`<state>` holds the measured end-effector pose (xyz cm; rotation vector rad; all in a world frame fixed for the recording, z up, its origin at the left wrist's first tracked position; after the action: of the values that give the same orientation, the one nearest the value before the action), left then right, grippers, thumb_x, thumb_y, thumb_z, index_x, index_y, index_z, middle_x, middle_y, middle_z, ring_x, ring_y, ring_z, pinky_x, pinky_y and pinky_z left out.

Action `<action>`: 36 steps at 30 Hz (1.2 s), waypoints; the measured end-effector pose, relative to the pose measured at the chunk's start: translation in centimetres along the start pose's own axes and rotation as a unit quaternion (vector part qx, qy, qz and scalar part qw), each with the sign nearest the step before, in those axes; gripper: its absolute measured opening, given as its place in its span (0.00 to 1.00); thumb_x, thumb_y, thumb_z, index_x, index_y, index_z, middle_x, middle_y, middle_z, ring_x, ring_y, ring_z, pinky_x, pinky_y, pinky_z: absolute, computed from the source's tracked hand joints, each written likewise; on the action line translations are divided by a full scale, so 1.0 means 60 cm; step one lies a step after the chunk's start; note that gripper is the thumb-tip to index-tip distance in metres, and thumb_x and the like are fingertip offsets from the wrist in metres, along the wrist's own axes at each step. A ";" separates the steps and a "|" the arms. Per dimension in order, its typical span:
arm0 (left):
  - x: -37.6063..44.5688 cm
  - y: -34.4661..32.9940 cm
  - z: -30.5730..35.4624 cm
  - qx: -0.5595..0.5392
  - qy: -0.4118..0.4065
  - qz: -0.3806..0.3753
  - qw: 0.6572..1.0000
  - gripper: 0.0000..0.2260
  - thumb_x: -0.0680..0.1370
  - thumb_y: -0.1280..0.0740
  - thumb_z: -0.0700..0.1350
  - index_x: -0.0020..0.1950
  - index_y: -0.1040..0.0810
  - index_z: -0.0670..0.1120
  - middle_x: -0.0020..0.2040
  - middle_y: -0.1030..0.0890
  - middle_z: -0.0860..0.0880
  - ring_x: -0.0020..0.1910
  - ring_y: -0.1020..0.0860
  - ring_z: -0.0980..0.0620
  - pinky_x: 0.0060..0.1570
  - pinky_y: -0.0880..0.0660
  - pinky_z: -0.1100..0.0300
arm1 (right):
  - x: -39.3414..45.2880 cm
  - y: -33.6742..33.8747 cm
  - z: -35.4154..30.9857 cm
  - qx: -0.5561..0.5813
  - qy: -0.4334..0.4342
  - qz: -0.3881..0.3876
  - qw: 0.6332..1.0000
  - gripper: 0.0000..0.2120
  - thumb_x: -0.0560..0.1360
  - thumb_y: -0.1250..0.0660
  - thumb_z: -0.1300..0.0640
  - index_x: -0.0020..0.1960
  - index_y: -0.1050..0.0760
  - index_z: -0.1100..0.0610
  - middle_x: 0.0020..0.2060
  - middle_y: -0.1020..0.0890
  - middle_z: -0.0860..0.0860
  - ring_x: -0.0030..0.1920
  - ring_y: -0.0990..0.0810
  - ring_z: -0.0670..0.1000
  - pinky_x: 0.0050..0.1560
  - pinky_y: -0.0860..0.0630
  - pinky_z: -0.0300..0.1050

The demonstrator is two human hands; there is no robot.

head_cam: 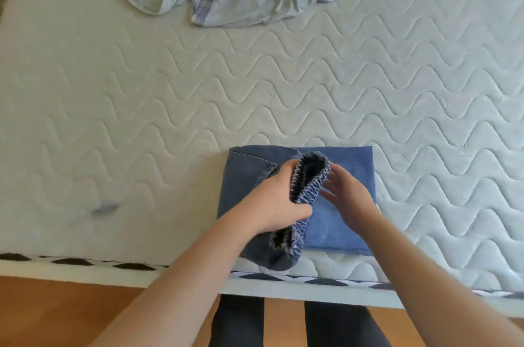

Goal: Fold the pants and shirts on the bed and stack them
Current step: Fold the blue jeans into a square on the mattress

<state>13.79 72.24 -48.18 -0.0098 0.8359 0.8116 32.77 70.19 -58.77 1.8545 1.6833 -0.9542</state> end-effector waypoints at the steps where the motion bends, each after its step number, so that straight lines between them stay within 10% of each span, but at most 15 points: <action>1: 0.026 -0.028 0.006 0.018 0.008 0.011 1.000 0.39 0.71 0.30 0.50 0.75 0.48 0.61 0.63 0.23 0.54 0.58 0.23 0.52 0.55 0.27 0.59 | -0.005 0.019 0.005 0.026 -0.011 0.010 1.000 0.18 0.83 0.46 0.46 0.62 0.22 0.52 0.58 0.17 0.52 0.56 0.17 0.50 0.54 0.24 0.45; 9: 0.106 -0.125 -0.017 -0.047 0.026 0.009 0.999 0.30 0.78 0.32 0.49 0.78 0.41 0.53 0.62 0.23 0.52 0.56 0.21 0.55 0.62 0.25 0.53 | -0.033 0.077 0.030 0.014 -0.077 0.068 0.995 0.32 0.66 0.39 0.23 0.58 0.21 0.43 0.53 0.15 0.43 0.54 0.17 0.43 0.49 0.25 0.38; 15: 0.124 -0.026 -0.071 0.128 -0.097 0.181 0.970 0.22 0.80 0.34 0.46 0.73 0.31 0.47 0.69 0.26 0.49 0.68 0.28 0.52 0.68 0.34 0.58 | -0.023 0.052 0.050 -0.173 0.049 0.117 0.977 0.30 0.64 0.21 0.43 0.60 0.33 0.42 0.48 0.20 0.35 0.46 0.23 0.29 0.46 0.29 0.29; 23: 0.185 0.041 -0.092 0.304 -0.175 0.036 0.936 0.28 0.77 0.34 0.60 0.74 0.32 0.50 0.71 0.27 0.50 0.69 0.30 0.49 0.69 0.39 0.56 | -0.060 0.069 0.029 -0.055 0.064 0.045 0.995 0.20 0.65 0.21 0.50 0.55 0.23 0.42 0.49 0.15 0.46 0.51 0.16 0.46 0.49 0.20 0.41; 28: 0.198 0.039 -0.090 0.304 -0.202 -0.022 0.931 0.30 0.74 0.39 0.68 0.63 0.22 0.47 0.51 0.18 0.50 0.53 0.22 0.48 0.54 0.28 0.53 | -0.086 0.070 0.020 -0.032 0.064 0.015 0.997 0.24 0.65 0.21 0.48 0.58 0.24 0.44 0.53 0.15 0.49 0.55 0.17 0.51 0.55 0.20 0.48; 31: 0.209 0.032 -0.097 0.314 -0.146 0.001 0.938 0.25 0.76 0.47 0.68 0.59 0.26 0.51 0.37 0.23 0.54 0.44 0.21 0.46 0.41 0.31 0.54 | -0.078 0.069 0.022 -0.063 0.076 0.063 0.993 0.22 0.68 0.23 0.48 0.59 0.26 0.44 0.52 0.16 0.46 0.54 0.17 0.47 0.57 0.22 0.50; 36: 0.247 -0.008 -0.093 0.407 -0.112 0.079 0.903 0.17 0.82 0.44 0.59 0.49 0.29 0.45 0.47 0.19 0.44 0.48 0.21 0.41 0.39 0.33 0.52 | -0.027 0.076 0.020 -0.179 0.072 0.163 0.968 0.43 0.72 0.25 0.51 0.78 0.47 0.47 0.58 0.22 0.40 0.57 0.21 0.41 0.61 0.28 0.42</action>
<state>16.30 79.58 -61.96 0.8885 0.9099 0.5471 37.01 67.57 -58.87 1.9010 1.4473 -0.3633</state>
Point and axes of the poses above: each hand's wrist, its own x-axis towards the middle knuckle, its own y-axis out of the back of the hand, z = x × y, the point moved 2 cm from there along x, towards the middle knuckle
